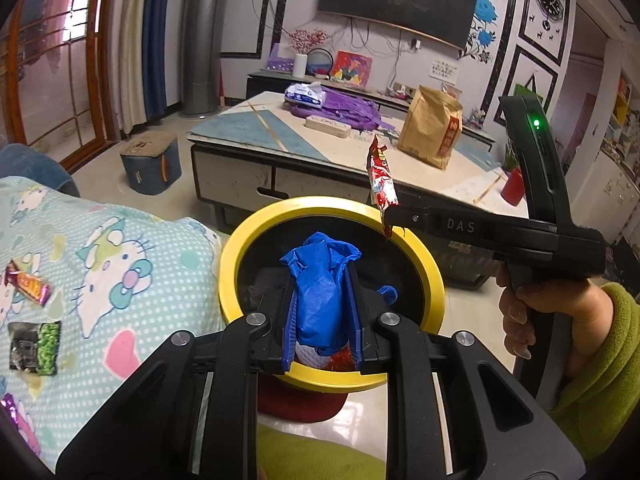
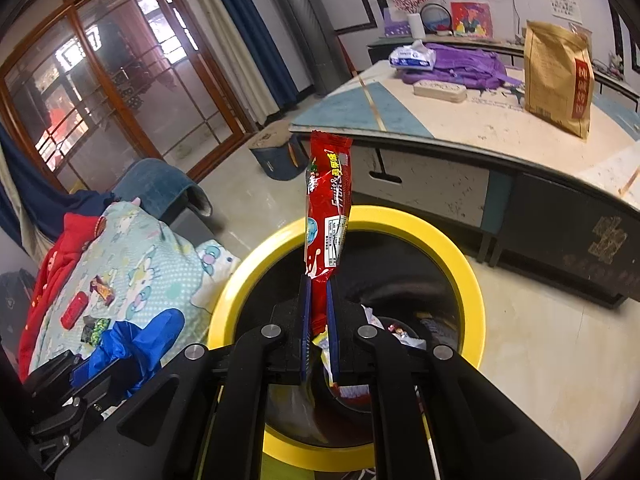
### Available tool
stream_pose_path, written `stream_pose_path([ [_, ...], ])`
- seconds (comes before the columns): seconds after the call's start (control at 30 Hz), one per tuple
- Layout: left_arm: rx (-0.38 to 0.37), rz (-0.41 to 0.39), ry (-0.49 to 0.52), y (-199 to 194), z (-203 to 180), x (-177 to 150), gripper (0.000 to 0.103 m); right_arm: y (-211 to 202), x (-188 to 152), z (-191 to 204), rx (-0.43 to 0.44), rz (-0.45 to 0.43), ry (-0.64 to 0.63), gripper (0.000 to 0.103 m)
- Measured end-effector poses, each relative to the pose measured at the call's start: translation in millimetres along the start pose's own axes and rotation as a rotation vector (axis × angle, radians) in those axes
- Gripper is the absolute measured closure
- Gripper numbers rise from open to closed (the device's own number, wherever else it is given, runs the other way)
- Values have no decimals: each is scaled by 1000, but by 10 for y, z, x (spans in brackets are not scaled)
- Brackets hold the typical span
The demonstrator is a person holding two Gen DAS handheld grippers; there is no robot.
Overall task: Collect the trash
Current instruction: 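Lower the blue glove and red wrapper into the bin and open both tools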
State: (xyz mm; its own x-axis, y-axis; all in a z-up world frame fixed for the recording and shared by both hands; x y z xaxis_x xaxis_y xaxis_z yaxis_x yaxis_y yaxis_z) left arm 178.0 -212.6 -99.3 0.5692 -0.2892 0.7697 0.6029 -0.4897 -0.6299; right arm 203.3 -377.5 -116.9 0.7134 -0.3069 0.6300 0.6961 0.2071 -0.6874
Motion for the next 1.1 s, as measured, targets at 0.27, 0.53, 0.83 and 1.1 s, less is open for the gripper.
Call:
stream_pose_path([
  [0.27, -10, 48, 14, 214, -39, -65, 88, 115, -50, -124, -17, 34, 24, 95],
  [0.53, -29, 82, 58, 386, -142, -113, 87, 186, -75, -230, -21, 58, 62, 94],
  [0.83, -33, 105, 80, 566, -192, -105, 84, 203, -75, -329, -19, 64, 102, 82],
  [1.1, -25, 96, 72, 644, -177, -61, 63, 154, -30, -396, -26, 37, 128, 67],
])
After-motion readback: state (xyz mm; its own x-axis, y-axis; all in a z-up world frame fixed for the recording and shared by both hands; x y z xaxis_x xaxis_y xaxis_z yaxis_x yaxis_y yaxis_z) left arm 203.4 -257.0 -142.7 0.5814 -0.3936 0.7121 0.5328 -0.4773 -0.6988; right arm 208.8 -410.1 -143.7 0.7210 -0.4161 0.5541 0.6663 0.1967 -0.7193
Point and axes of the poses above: each gripper's, at about its wrist camera, not at the fingertips, and y roughly the way its jaws point, z to its left, x to its top, the point moved 4 cm from there along y, roughly the way its jaws point, and after that the axes turned 3 degrees about y, right-handed, at the moved point
